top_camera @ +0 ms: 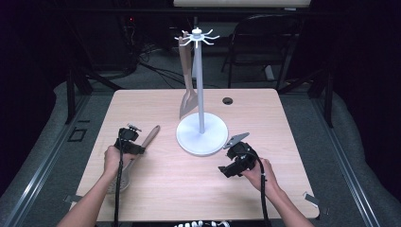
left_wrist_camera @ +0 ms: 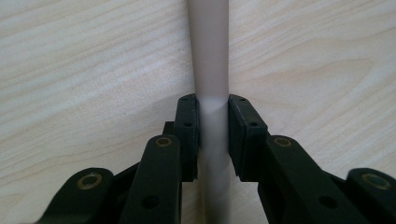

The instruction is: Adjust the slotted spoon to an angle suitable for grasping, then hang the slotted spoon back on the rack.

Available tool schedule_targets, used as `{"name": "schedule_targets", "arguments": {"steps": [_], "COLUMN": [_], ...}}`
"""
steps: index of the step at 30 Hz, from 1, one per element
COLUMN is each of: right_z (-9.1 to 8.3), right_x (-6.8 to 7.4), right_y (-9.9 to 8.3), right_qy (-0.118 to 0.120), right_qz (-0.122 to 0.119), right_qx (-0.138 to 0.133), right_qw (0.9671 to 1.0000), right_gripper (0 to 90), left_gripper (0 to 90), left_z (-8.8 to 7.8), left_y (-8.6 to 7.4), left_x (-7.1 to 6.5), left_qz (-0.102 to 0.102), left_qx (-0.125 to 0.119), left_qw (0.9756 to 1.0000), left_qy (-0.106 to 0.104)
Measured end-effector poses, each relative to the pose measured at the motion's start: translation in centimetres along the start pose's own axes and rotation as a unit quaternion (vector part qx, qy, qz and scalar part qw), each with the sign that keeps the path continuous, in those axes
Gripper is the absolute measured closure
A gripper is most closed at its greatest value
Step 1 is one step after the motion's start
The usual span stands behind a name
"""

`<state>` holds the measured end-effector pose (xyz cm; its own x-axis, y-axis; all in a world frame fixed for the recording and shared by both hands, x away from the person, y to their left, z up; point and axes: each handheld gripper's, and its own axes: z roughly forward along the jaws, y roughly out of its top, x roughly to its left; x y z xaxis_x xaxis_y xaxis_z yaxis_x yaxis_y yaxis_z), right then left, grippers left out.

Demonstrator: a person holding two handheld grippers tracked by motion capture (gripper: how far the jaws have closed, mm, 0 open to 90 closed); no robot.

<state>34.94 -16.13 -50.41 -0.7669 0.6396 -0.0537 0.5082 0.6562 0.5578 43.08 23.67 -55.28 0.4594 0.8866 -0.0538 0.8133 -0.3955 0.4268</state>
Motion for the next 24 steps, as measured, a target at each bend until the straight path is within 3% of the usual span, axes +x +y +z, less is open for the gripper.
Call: {"name": "schedule_targets", "arguments": {"steps": [6, 8, 13, 17, 21, 24], "right_z": [0.0, 0.1, 0.0, 0.1, 0.0, 0.1], "right_x": [0.0, 0.0, -0.3, -0.3, -0.4, -0.4], "right_y": [0.1, 0.0, 0.1, 0.0, 0.0, 0.0], "right_qy": [0.0, 0.0, 0.0, -0.001, -0.003, -0.004], "right_qz": [-0.002, -0.001, -0.003, -0.001, 0.0, 0.003], "right_qx": [0.0, 0.0, 0.0, 0.001, 0.001, 0.001], "right_qw": [1.0, 1.0, 1.0, 1.0, 1.0, 1.0], "right_gripper": [17.6, 17.7, 17.7, 17.7, 17.7, 17.7], "left_gripper": [75.5, 75.5, 75.4, 75.5, 75.6, 75.6], "left_z": [-1.1, -1.5, -2.8, -3.8, -4.9, -5.5], "left_y": [-0.5, -0.8, -2.0, -2.2, -2.6, -2.8], "left_x": [0.1, 0.2, 0.5, 0.4, 0.2, 0.1], "left_qz": [-0.002, 0.0, -0.005, 0.0, 0.003, 0.006], "left_qx": [-0.025, -0.046, -0.104, -0.118, -0.147, -0.154], "left_qw": [0.9997, 0.9989, 0.9945, 0.9929, 0.9892, 0.988], "left_qy": [-0.008, -0.009, -0.015, -0.011, -0.005, -0.007]}}
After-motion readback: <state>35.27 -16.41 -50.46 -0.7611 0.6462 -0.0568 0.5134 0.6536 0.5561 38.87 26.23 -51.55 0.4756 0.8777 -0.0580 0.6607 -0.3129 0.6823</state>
